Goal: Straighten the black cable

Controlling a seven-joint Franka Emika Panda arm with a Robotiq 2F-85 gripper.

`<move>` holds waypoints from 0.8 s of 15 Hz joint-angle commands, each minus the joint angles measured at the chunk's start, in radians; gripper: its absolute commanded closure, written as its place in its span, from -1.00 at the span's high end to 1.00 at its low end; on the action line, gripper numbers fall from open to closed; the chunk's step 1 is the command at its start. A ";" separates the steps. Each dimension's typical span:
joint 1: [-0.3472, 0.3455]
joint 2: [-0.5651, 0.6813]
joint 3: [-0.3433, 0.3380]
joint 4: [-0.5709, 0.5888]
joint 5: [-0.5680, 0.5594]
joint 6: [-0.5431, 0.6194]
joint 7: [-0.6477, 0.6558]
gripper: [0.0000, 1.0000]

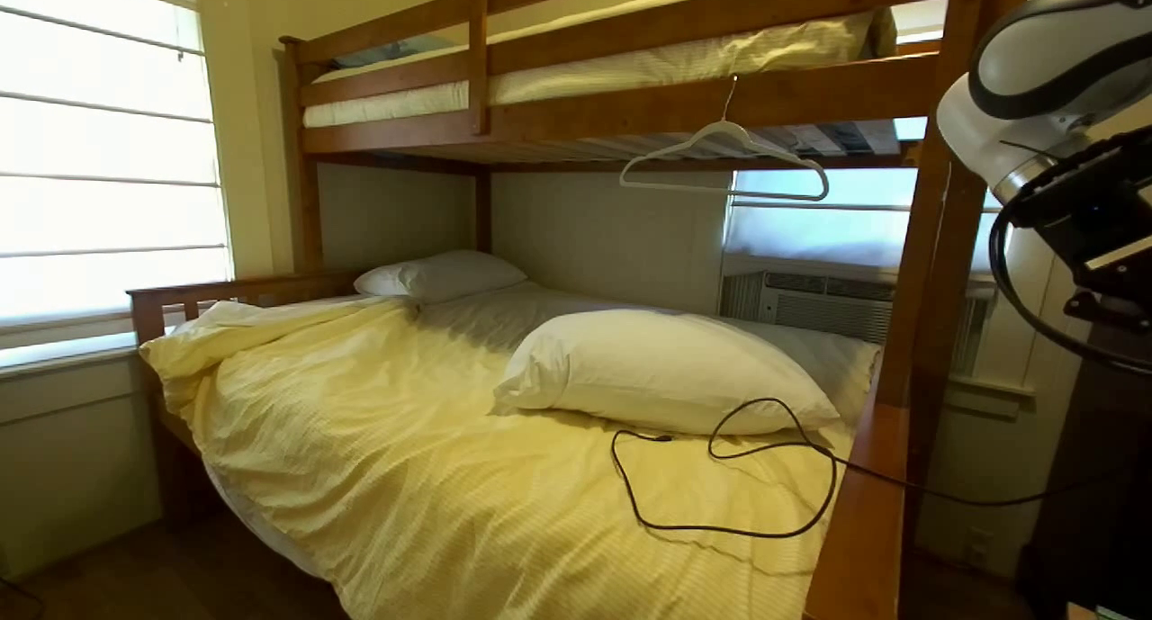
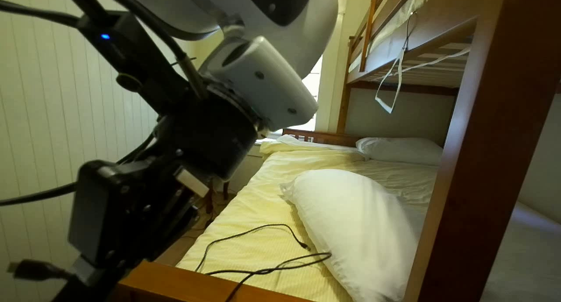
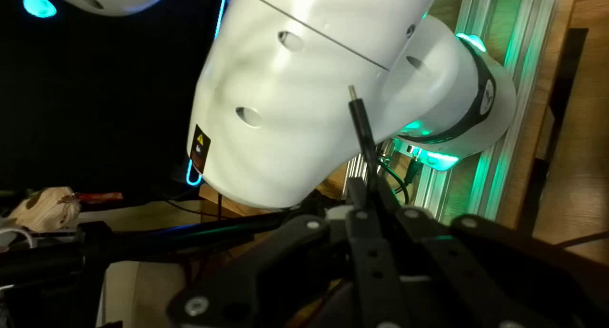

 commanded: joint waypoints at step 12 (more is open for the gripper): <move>-0.051 0.001 -0.067 -0.111 -0.194 0.167 0.062 -0.97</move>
